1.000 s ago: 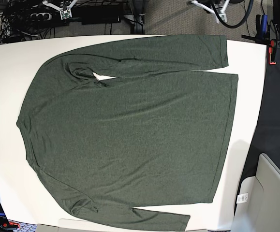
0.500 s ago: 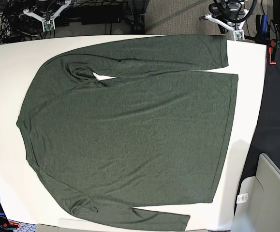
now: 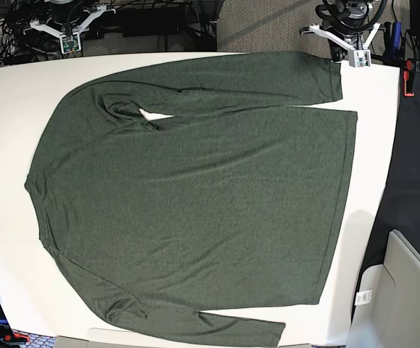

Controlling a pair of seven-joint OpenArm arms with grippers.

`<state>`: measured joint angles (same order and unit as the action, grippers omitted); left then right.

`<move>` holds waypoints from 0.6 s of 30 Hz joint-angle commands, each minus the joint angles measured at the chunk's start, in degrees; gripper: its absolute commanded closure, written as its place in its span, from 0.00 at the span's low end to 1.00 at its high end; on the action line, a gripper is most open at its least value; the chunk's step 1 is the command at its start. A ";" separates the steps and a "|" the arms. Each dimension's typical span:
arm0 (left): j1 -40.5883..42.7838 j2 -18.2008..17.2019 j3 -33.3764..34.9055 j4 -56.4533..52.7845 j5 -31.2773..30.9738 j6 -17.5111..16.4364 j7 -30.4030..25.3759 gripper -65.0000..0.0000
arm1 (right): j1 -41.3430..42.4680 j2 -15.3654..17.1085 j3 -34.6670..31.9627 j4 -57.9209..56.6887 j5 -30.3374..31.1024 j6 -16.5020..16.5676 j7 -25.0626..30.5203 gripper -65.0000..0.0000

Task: Fold the T-shirt properly
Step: 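Move the left gripper down to the shirt's shoulder corner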

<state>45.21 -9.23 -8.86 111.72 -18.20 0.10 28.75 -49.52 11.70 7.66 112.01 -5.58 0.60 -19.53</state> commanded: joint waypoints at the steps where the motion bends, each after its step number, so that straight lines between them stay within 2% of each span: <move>1: 0.55 -0.30 -0.24 1.99 0.22 0.12 -0.93 1.00 | -0.72 0.38 0.38 1.36 -0.09 -0.38 1.29 1.00; 12: -0.51 -0.39 0.03 4.45 0.13 0.12 0.83 0.99 | -0.29 0.38 0.47 3.73 -0.09 -0.38 1.29 1.00; 15: -1.12 -0.39 0.20 4.37 -0.31 0.12 2.15 0.93 | -0.20 0.38 0.47 3.73 -0.09 -0.38 1.29 1.00; 18: -3.15 -0.39 -0.15 4.45 -5.23 0.12 5.84 0.86 | 0.51 0.38 0.47 3.73 -0.09 -0.38 1.02 1.00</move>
<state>42.15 -9.21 -8.64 115.11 -23.33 0.23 36.45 -48.56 11.70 7.77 114.54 -5.63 0.56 -19.57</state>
